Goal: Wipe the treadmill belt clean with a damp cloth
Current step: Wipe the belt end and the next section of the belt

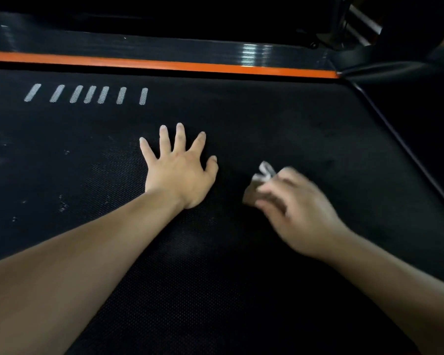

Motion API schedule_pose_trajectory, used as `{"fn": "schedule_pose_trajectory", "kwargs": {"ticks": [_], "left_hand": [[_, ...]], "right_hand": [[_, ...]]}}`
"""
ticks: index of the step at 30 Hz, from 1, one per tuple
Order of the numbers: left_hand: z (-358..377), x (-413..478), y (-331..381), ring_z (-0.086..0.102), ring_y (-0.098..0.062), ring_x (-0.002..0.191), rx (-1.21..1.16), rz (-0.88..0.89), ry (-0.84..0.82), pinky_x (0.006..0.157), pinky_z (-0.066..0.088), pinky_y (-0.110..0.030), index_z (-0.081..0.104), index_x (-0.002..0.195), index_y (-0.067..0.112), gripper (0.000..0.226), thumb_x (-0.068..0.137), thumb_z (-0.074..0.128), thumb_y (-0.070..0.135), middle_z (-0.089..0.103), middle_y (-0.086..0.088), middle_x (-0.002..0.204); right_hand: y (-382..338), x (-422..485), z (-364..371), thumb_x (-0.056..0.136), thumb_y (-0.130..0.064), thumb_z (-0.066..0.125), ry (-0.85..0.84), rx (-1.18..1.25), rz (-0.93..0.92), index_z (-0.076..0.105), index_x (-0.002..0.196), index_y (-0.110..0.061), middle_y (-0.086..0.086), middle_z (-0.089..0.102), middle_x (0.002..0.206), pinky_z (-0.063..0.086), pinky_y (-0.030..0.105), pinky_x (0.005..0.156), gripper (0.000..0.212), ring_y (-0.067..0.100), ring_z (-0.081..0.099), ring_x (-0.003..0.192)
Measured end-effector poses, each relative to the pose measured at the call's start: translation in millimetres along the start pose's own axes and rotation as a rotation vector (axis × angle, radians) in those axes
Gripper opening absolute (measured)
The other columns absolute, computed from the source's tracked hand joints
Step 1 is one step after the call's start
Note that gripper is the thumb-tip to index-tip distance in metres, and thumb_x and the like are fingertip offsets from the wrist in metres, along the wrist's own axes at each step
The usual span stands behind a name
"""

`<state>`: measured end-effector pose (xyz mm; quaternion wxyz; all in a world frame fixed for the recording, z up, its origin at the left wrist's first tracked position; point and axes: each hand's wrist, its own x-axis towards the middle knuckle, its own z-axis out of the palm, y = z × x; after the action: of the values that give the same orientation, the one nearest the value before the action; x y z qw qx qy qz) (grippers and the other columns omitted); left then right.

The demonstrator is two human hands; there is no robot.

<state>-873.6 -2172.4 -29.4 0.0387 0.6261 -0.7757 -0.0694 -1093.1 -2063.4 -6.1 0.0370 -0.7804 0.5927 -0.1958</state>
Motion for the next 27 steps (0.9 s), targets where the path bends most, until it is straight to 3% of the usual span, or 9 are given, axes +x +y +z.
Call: {"fn": "schedule_pose_trajectory", "kwargs": {"ticks": [3,4,9,11,15,17,19,22,27], "left_hand": [[-1,0,0,-0.012,-0.038,0.157,-0.003,0.005,-0.012,0.120,-0.007,-0.070,0.011,0.163,0.036,0.069,0.100,0.016,0.064,-0.002,-0.011,0.173],[-1,0,-1,-0.012,-0.038,0.157,-0.003,0.004,-0.010,0.120,-0.007,-0.070,0.011,0.163,0.036,0.069,0.100,0.017,0.063,-0.002,-0.011,0.173],[0,0,-1,-0.010,-0.039,0.158,-0.003,0.000,0.008,0.120,-0.006,-0.070,0.015,0.163,0.036,0.069,0.100,0.018,0.063,0.002,-0.012,0.173],[0,-1,-1,-0.009,-0.039,0.158,-0.006,0.005,0.011,0.120,-0.006,-0.070,0.015,0.162,0.035,0.069,0.100,0.018,0.063,0.003,-0.012,0.173],[0,-1,-1,-0.008,-0.039,0.158,-0.013,0.007,0.013,0.121,-0.007,-0.070,0.017,0.162,0.035,0.068,0.100,0.019,0.063,0.004,-0.012,0.173],[0,-1,-1,-0.008,-0.039,0.158,-0.009,0.008,0.018,0.121,-0.006,-0.070,0.018,0.162,0.034,0.068,0.100,0.019,0.063,0.004,-0.013,0.173],[0,-1,-1,-0.007,-0.039,0.158,-0.012,0.009,0.018,0.121,-0.006,-0.070,0.019,0.162,0.034,0.068,0.100,0.019,0.063,0.005,-0.013,0.172],[-1,-2,0,-0.006,-0.040,0.158,-0.015,0.007,0.013,0.121,-0.005,-0.070,0.019,0.162,0.033,0.068,0.101,0.019,0.062,0.005,-0.013,0.172],[-8,-6,7,0.002,-0.037,0.158,-0.066,0.089,0.017,0.123,-0.001,-0.066,0.033,0.158,0.027,0.058,0.106,0.028,0.052,0.016,-0.014,0.171]], "right_hand": [[29,15,-5,0.093,-0.037,0.061,0.156,-0.076,0.334,0.067,0.110,-0.023,-0.006,0.051,0.107,0.045,0.031,0.078,0.023,0.025,0.060,0.099],[23,10,-1,0.093,-0.037,0.061,0.164,-0.062,0.345,0.067,0.110,-0.023,-0.005,0.052,0.109,0.046,0.033,0.080,0.022,0.026,0.060,0.100],[-42,-47,-2,0.094,-0.044,0.052,-0.120,0.055,-0.056,0.063,0.099,-0.023,-0.006,0.046,0.097,0.049,0.040,0.074,0.024,0.018,0.052,0.085],[-16,-39,-8,0.094,-0.043,0.053,-0.061,-0.015,-0.065,0.067,0.099,-0.019,-0.001,0.051,0.096,0.051,0.041,0.073,0.028,0.023,0.056,0.084],[32,-17,-19,0.094,-0.043,0.057,0.138,-0.092,0.318,0.068,0.105,-0.021,-0.005,0.052,0.104,0.047,0.031,0.076,0.027,0.026,0.061,0.094],[4,-32,-13,0.095,-0.045,0.054,0.111,-0.057,0.221,0.068,0.097,-0.020,-0.002,0.053,0.100,0.047,0.033,0.075,0.028,0.023,0.059,0.090],[-34,-56,-10,0.095,-0.049,0.049,-0.031,0.015,0.040,0.065,0.093,-0.022,-0.005,0.049,0.096,0.047,0.034,0.073,0.032,0.017,0.053,0.083],[-18,-52,-14,0.094,-0.052,0.047,-0.085,-0.051,-0.064,0.065,0.097,-0.022,-0.004,0.051,0.095,0.051,0.039,0.072,0.035,0.021,0.057,0.083],[55,1,-22,0.094,-0.045,0.056,0.126,-0.171,0.394,0.062,0.109,-0.023,0.001,0.054,0.109,0.042,0.033,0.075,0.027,0.029,0.061,0.099]]}}
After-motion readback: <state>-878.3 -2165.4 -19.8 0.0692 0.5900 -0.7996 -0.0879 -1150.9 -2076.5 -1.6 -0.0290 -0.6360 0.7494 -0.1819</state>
